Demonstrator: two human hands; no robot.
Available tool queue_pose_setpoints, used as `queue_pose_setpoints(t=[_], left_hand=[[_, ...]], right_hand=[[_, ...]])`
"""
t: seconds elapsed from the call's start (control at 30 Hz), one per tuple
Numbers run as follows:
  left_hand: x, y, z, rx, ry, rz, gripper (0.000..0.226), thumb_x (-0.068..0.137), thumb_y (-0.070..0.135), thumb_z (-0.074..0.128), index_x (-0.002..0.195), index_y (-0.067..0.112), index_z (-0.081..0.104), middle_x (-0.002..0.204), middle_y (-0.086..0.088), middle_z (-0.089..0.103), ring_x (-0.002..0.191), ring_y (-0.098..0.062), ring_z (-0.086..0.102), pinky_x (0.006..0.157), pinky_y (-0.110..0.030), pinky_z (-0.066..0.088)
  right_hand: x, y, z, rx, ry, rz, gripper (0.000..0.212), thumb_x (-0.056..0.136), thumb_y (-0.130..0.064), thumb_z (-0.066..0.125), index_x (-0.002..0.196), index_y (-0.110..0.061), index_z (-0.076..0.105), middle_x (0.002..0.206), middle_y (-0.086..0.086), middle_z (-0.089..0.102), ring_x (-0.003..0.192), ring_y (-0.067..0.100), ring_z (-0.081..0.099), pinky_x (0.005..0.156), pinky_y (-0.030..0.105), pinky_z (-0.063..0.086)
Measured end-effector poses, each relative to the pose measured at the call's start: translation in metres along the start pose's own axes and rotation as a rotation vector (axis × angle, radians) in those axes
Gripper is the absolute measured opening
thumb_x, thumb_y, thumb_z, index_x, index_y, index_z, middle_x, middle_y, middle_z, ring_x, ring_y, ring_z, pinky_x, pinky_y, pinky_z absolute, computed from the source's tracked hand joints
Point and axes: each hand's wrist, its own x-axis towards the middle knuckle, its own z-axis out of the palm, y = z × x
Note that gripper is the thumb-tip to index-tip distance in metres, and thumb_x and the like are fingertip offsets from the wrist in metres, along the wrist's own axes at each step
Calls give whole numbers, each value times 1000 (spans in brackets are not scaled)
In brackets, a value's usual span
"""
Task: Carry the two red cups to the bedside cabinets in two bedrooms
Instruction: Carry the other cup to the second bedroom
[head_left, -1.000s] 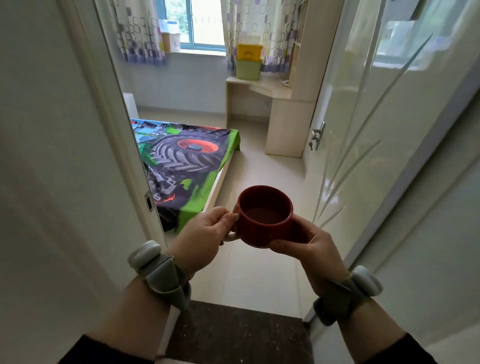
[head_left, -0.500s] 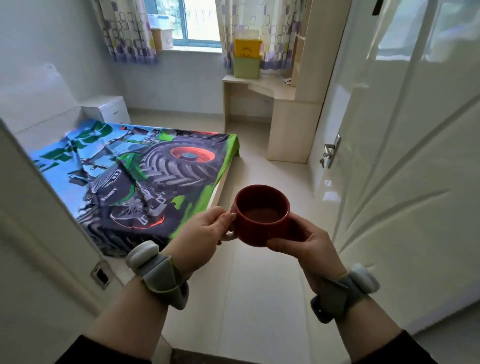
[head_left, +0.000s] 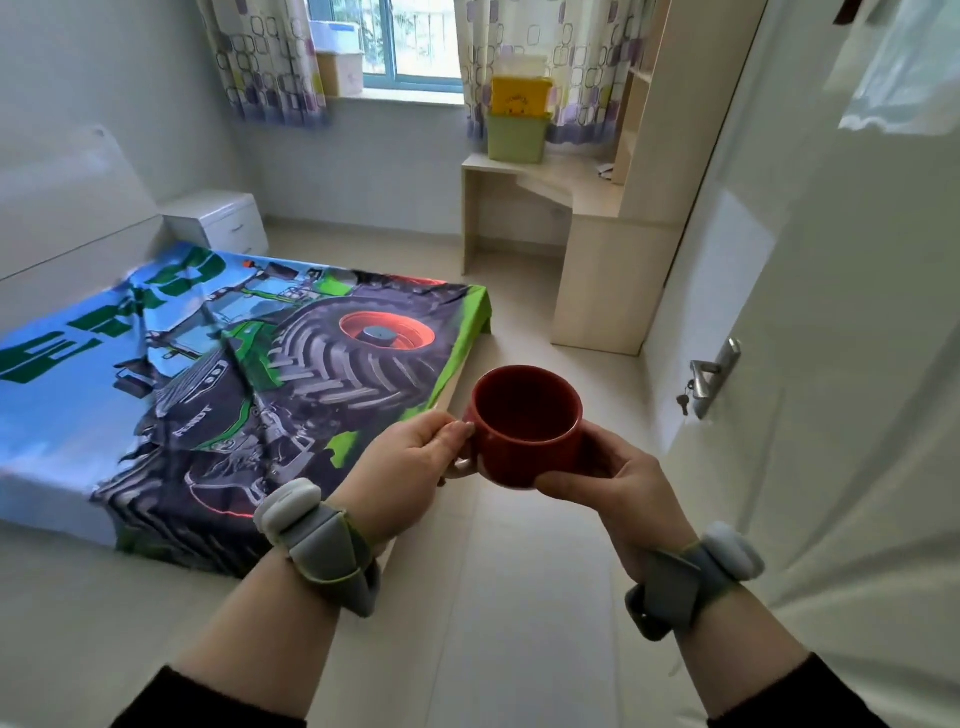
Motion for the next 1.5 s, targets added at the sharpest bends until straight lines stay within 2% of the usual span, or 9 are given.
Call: queue_pose_setpoints(t=[0.2, 0.53, 0.7, 0.83, 0.9, 1.03, 1.2, 1.37, 1.5], left_hand=[[123, -7, -4, -17, -36, 22, 35, 94, 26, 47, 63, 33, 62, 63, 12, 62, 72, -19, 63, 64, -32, 42], [318, -1, 0, -50, -121, 20, 26, 95, 23, 46, 80, 7, 60, 74, -2, 62, 68, -11, 63, 59, -21, 43], [414, -1, 19, -78, -121, 7, 28, 95, 23, 47, 88, -1, 60, 82, -10, 66, 72, -11, 66, 81, -46, 51], [490, 5, 36, -92, -92, -3, 28, 95, 24, 46, 88, 1, 61, 85, -17, 66, 76, -16, 67, 87, -50, 49], [527, 11, 44, -73, -66, 1, 29, 95, 23, 46, 90, -2, 60, 86, -21, 65, 72, -12, 66, 82, -47, 50], [595, 18, 55, -75, -24, 23, 28, 95, 21, 47, 86, -3, 59, 78, -11, 62, 65, -10, 62, 70, -35, 46], [679, 12, 57, -73, -1, 10, 28, 95, 21, 47, 85, -3, 59, 79, -13, 62, 69, -15, 61, 67, -29, 49], [786, 5, 46, -61, -33, 32, 27, 95, 19, 46, 87, -2, 60, 76, -8, 62, 59, 0, 60, 54, -11, 44], [857, 6, 39, -149, -63, 58, 24, 95, 11, 45, 83, -5, 57, 76, -15, 55, 63, -10, 57, 53, -9, 45]], right_hand=[[112, 13, -17, -3, 35, -11, 67, 49, -9, 83, 113, -14, 66, 105, 5, 74, 98, 19, 69, 74, 22, 54], [292, 20, -57, -15, 95, 1, 62, 52, -7, 86, 109, -23, 67, 107, -2, 74, 100, 14, 69, 74, 20, 54], [383, 29, -93, -7, 91, 11, 65, 48, -12, 88, 108, -25, 67, 107, -2, 74, 99, 14, 69, 73, 20, 54], [462, 30, -125, -14, 60, 14, 68, 49, -12, 85, 113, -22, 65, 107, -1, 74, 99, 15, 69, 74, 21, 54], [501, 27, -141, -16, 40, 7, 68, 50, -8, 84, 115, -17, 65, 106, 0, 74, 99, 16, 69, 74, 21, 54], [572, 25, -166, -25, 3, 22, 64, 59, 8, 79, 119, -7, 62, 105, 3, 74, 96, 15, 70, 73, 20, 54], [656, 33, -184, -11, 3, 41, 61, 61, 12, 76, 116, -11, 62, 100, -3, 75, 92, 10, 70, 70, 18, 54], [757, 43, -189, -10, 27, 37, 58, 63, 13, 74, 111, -16, 63, 94, -9, 76, 89, 6, 70, 69, 16, 53], [823, 47, -193, 2, 68, 32, 61, 60, 13, 75, 114, -14, 62, 93, -8, 76, 88, 6, 70, 68, 16, 53]])
